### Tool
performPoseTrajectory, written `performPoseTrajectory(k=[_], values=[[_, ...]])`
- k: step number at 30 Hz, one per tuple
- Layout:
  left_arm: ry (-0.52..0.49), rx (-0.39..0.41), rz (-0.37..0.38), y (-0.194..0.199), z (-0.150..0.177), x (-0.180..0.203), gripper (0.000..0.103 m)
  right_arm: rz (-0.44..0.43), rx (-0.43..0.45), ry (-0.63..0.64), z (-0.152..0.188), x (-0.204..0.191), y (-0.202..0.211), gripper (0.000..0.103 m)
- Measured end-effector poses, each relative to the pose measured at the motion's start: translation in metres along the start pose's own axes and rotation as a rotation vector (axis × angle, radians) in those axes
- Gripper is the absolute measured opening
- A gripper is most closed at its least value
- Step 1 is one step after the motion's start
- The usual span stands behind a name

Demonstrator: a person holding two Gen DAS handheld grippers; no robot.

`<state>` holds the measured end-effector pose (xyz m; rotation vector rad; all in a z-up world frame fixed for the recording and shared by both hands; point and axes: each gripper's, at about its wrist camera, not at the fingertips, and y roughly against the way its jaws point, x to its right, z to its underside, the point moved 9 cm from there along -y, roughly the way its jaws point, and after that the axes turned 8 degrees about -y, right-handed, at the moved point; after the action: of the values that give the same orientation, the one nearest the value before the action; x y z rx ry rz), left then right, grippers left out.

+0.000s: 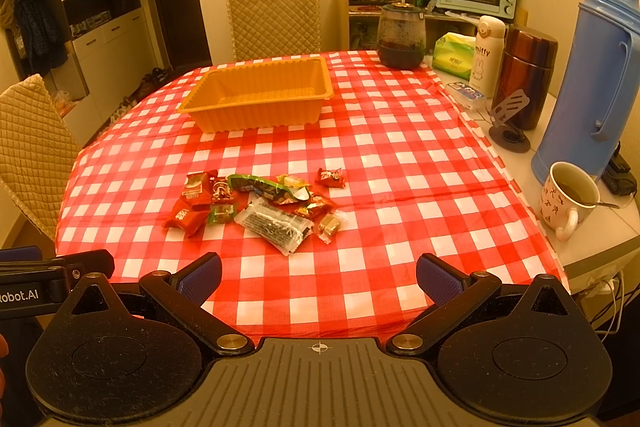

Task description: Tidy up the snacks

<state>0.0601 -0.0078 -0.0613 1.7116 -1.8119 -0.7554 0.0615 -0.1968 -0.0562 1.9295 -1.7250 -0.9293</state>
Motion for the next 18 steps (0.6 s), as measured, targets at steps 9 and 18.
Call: performPoseTrajectory(k=[9, 18], values=[[0.001, 0.0, 0.003, 0.0005, -0.0001, 0.0019, 0.102, 0.0, 0.0, 0.0, 0.0004, 0.0002, -0.0008, 0.102], [0.003, 0.0, 0.002, 0.0004, 0.0, 0.0014, 0.102, -0.001, 0.0, -0.001, 0.0008, 0.0005, -0.0012, 0.102]])
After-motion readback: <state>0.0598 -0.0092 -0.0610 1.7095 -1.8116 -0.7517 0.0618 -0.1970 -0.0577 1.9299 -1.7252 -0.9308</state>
